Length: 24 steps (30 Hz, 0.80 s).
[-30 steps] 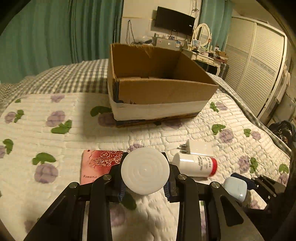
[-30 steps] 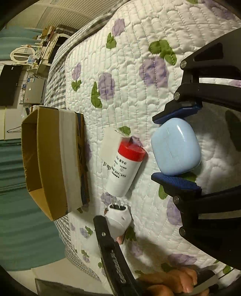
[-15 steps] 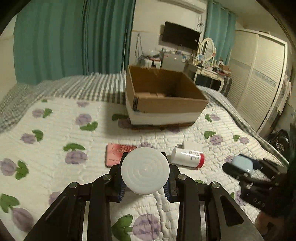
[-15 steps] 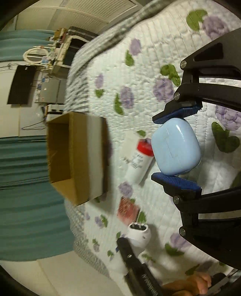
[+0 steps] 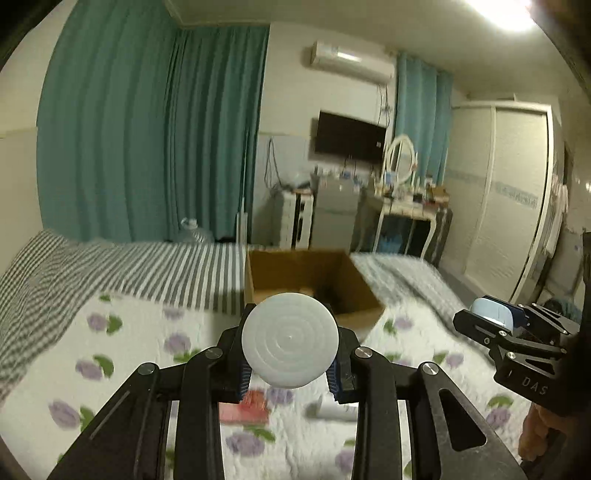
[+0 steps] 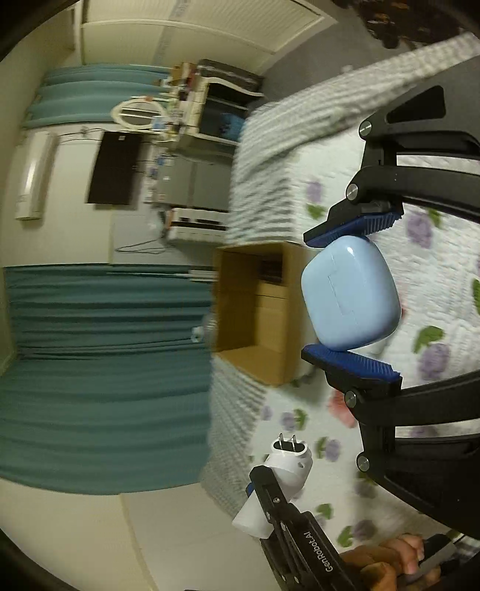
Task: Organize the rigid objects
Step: 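Carry bottle and earbud case into the box and open both tools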
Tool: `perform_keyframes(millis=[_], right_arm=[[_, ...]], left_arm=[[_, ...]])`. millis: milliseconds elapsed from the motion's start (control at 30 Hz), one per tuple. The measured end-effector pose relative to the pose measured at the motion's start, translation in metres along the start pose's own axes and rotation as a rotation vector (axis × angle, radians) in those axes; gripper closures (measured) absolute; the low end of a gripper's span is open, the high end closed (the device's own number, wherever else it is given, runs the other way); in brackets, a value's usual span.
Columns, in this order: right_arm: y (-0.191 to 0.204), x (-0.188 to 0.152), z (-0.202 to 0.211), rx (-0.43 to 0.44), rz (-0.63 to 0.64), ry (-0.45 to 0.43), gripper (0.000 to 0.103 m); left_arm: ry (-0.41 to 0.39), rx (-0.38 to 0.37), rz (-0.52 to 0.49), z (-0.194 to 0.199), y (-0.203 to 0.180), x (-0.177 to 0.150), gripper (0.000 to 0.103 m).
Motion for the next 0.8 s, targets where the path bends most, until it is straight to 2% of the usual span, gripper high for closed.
perform_keyframes(millis=[333,500,800], right_arm=[[0.001,0.081,0.021,0.013,0.058,-0.175,0.048],[0.006,0.108,0.008,0.055,0.049,-0.201,0.048],[0.013,0.148,-0.029,0.037,0.071,-0.256,0.048]], left_arm=[[-0.114,-0.005,-0.033,-0.003,-0.007,0.063,0.071],[-0.174,0.026,0.0,-0.017,0.0,0.085,0.071],[-0.195,0.013,-0.002,-0.063,0.008,0.115,0.071]])
Point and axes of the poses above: each gripper's, at about its wrist camera, not at the fingertips, and z roughly against the way its jaws point, y to its left, x to its top, the point moved 2 cm from there along -z, roughly the way its jaws point, and after that the axes turned 3 degrees about y, right-handed, at the moved point
